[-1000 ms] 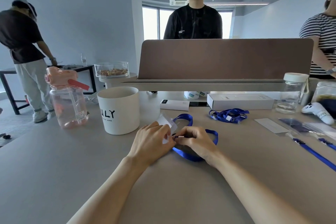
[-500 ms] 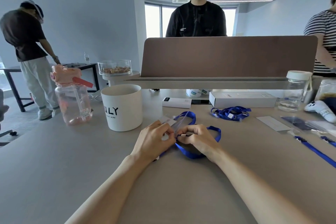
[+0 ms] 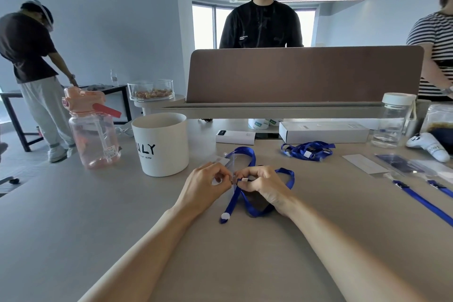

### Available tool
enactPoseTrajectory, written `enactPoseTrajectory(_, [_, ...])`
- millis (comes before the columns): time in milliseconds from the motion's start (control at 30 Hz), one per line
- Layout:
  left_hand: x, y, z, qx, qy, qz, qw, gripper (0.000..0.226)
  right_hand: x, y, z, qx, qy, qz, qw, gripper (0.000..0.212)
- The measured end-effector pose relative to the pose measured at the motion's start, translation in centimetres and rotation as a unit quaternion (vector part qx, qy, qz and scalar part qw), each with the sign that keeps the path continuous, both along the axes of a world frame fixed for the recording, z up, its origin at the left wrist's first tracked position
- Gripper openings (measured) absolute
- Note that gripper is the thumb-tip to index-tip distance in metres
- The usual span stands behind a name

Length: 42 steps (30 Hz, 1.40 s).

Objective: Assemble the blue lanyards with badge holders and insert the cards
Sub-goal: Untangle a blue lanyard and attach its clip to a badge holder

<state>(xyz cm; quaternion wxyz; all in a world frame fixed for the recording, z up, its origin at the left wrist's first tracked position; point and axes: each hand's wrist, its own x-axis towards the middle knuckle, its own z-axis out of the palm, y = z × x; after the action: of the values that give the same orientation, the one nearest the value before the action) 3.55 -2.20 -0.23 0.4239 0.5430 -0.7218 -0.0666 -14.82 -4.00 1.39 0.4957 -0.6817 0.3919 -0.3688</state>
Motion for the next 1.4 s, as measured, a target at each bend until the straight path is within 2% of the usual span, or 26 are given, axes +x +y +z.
enactPoseTrajectory(33, [0.12,-0.11,-0.02,0.0,0.001,-0.003,1.0,0.002,0.01,0.07,0.06,0.0,-0.004,0.004,1.0,0.013])
enactPoseTrajectory(100, [0.26,-0.2,0.0,0.001,0.003,-0.007,1.0,0.016,0.1,0.29,0.14,-0.003,-0.007,0.014,1.0,0.015])
enactPoseTrajectory(200, [0.27,-0.16,0.1,0.015,0.024,-0.009,1.0,0.019,0.21,0.42,0.19,-0.014,-0.012,0.009,1.0,0.017])
enactPoseTrajectory(433, [0.18,-0.08,0.27,0.003,0.039,-0.01,0.999,0.01,0.04,0.15,0.09,-0.01,-0.043,-0.023,0.999,0.018])
enactPoseTrajectory(633, [0.32,-0.04,0.09,-0.012,0.049,-0.003,0.999,0.024,0.05,0.34,0.06,-0.016,-0.037,-0.005,0.999,0.014])
enactPoseTrajectory(933, [0.4,0.06,0.29,0.024,0.06,-0.032,0.997,0.008,-0.13,-0.02,0.02,-0.022,-0.016,-0.023,0.999,0.021])
enactPoseTrajectory(1033, [0.66,0.03,0.17,0.015,0.068,-0.027,0.997,0.025,-0.21,-0.01,0.1,-0.029,-0.017,-0.039,0.999,0.025])
enactPoseTrajectory(1167, [0.6,-0.19,0.1,-0.02,0.03,-0.018,0.999,0.023,-0.15,0.05,0.13,-0.02,-0.041,-0.028,0.999,0.023])
enactPoseTrajectory(1233, [0.81,-0.35,-0.11,-0.06,-0.018,-0.019,0.998,0.041,-0.02,0.02,0.02,-0.017,-0.035,-0.015,0.999,0.024])
enactPoseTrajectory(1300, [1.06,-0.42,-0.36,-0.097,-0.097,-0.026,0.99,0.057,0.16,-0.03,-0.24,-0.04,0.013,-0.006,0.999,0.012])
enactPoseTrajectory(1400, [1.05,-0.34,-0.33,-0.148,-0.213,-0.009,0.966,0.052,0.27,-0.23,-0.44,-0.062,0.044,0.003,0.997,0.009])
